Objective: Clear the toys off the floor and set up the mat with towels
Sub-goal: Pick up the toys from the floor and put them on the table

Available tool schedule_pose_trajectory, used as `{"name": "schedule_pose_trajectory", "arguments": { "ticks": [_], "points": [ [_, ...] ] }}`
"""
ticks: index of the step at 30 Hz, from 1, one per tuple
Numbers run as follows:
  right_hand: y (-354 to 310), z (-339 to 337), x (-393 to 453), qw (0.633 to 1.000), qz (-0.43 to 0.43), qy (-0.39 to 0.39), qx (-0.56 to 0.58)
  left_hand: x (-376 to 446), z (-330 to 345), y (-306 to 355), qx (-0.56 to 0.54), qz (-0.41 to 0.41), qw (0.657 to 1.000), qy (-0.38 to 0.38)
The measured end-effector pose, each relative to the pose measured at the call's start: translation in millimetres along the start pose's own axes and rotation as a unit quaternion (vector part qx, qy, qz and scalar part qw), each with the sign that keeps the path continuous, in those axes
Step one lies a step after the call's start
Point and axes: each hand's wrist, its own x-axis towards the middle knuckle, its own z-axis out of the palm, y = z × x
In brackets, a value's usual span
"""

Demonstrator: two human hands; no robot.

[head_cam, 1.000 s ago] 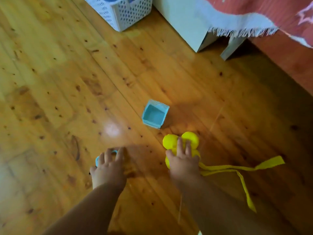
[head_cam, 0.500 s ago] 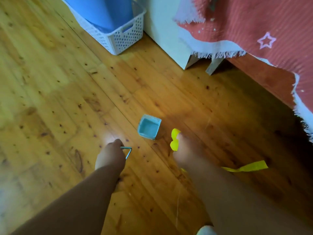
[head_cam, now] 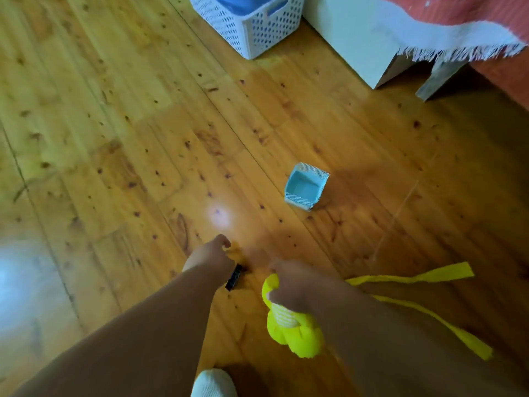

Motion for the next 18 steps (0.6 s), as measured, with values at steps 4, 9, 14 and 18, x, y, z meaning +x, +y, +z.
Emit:
{"name": "schedule_pose_trajectory", "arguments": {
  "ticks": [4,9,14,18],
  "points": [
    [-18,8,16,0.998,-0.02,0.028,0.046,-7,23,-4,0.073,0.066,0.995,0.003],
    [-2,-4,18,0.998,0.028,0.057,0.02,-5,51,-4,0.188,0.09,0.977,0.041],
    [28,-37,7,0.991,0.071,0.093,0.063,-5,52,-5,0.155,0.072,0.985,0.024],
    [39,-69,-14,0.984,0.092,0.1,0.117,-10,26,13,0.1,0.039,0.993,0.049]
  ]
}}
